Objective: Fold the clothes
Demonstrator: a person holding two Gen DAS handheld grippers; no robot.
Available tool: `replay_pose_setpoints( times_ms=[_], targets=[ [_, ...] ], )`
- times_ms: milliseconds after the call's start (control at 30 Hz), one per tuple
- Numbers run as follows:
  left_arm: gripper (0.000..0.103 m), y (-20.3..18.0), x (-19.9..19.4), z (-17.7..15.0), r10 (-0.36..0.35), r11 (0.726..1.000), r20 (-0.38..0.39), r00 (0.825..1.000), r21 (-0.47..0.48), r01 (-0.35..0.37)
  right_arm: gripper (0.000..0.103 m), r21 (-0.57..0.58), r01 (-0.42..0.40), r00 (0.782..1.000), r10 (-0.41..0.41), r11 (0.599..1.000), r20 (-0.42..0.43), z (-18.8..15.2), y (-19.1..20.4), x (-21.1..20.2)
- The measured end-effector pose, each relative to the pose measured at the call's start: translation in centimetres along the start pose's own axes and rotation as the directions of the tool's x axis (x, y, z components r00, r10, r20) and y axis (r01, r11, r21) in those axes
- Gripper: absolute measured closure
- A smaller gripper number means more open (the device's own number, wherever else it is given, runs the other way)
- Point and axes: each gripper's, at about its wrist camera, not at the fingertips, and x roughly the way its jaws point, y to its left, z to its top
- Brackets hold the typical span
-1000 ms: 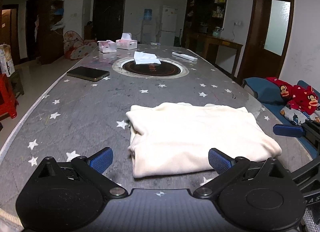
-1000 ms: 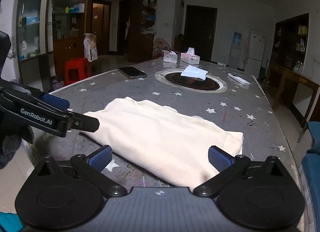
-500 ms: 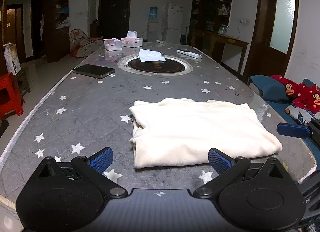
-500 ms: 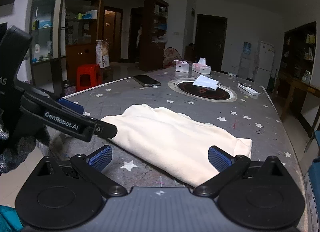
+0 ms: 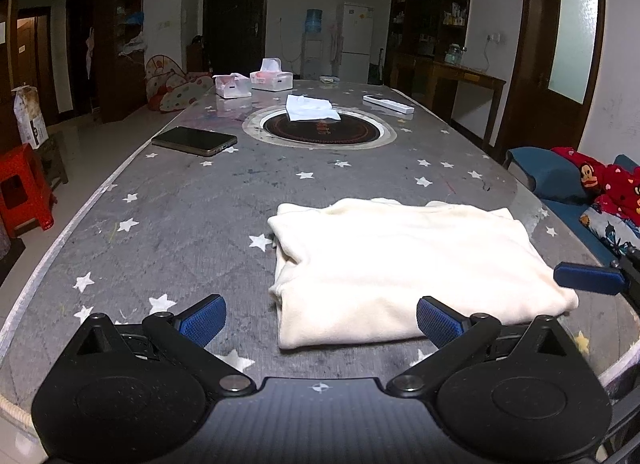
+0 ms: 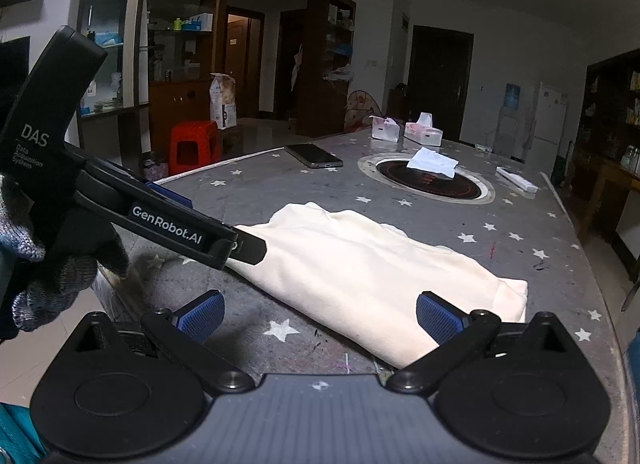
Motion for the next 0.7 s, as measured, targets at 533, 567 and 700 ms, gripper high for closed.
replay_pose_setpoints(
  times_ms=[533, 567, 700],
  targets=[
    [0.000, 3.0, 2.8, 3.1, -0.005, 0.998, -0.012, 1.000, -0.057, 0.004, 0.001, 0.001, -0.078, 0.994, 0.078, 0.997, -0.073, 1.2, -0.5, 3.3],
    [0.000, 3.3, 2.9, 3.4, -0.005, 0.998, -0.010, 1.000, -0.063, 0.005, 0.001, -0.003, -0.084, 0.994, 0.083, 0.996, -0.075, 1.3, -0.3, 3.6],
    [0.001, 4.6, 3.5, 4.2, -0.007, 0.996, -0.002, 1.000, -0.089, 0.007, 0.006, -0.028, -0.116, 0.990, 0.113, 0.993, -0.089, 1.8, 0.2, 4.5]
  ],
)
